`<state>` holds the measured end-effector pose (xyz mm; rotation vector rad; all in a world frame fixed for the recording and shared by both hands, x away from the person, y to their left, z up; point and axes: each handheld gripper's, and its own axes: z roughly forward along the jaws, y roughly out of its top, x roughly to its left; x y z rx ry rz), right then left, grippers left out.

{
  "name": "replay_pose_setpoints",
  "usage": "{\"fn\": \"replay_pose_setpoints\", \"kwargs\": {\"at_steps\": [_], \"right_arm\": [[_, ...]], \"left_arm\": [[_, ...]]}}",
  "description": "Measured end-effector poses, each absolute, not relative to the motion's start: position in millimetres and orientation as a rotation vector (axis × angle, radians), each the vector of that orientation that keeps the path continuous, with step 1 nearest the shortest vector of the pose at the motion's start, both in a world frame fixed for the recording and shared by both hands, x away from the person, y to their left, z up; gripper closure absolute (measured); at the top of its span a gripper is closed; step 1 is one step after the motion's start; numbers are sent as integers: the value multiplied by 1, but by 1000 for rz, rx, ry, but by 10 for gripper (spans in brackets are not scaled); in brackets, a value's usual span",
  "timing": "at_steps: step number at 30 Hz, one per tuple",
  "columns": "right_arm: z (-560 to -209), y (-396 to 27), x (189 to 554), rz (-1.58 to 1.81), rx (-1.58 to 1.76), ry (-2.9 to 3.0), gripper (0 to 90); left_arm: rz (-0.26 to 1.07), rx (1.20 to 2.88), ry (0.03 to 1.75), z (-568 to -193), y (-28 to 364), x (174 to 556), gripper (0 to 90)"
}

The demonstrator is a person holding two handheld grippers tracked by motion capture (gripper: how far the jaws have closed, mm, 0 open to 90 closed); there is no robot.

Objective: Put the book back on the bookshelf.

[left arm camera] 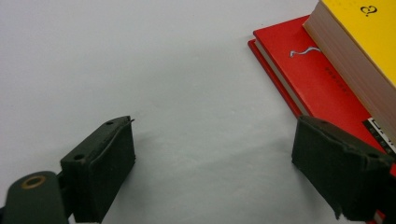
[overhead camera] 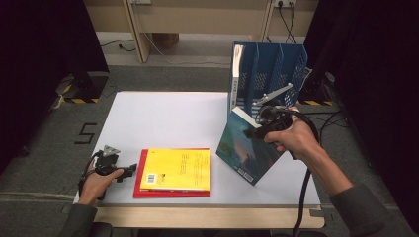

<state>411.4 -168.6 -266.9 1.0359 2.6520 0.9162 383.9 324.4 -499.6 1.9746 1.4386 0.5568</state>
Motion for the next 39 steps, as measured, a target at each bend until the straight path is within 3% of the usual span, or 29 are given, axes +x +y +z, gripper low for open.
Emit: {"fn": "replay_pose_setpoints", "kwargs": {"at_steps": [18,39], "right_arm": [[-216,-203,391,907,1089,2516,735],[-182,-244,427,998,1235,2316,734]], "left_arm": [[554,1970,1444,-500,324,384,115],[552,1971,1450,-500,323,385,100]]}}
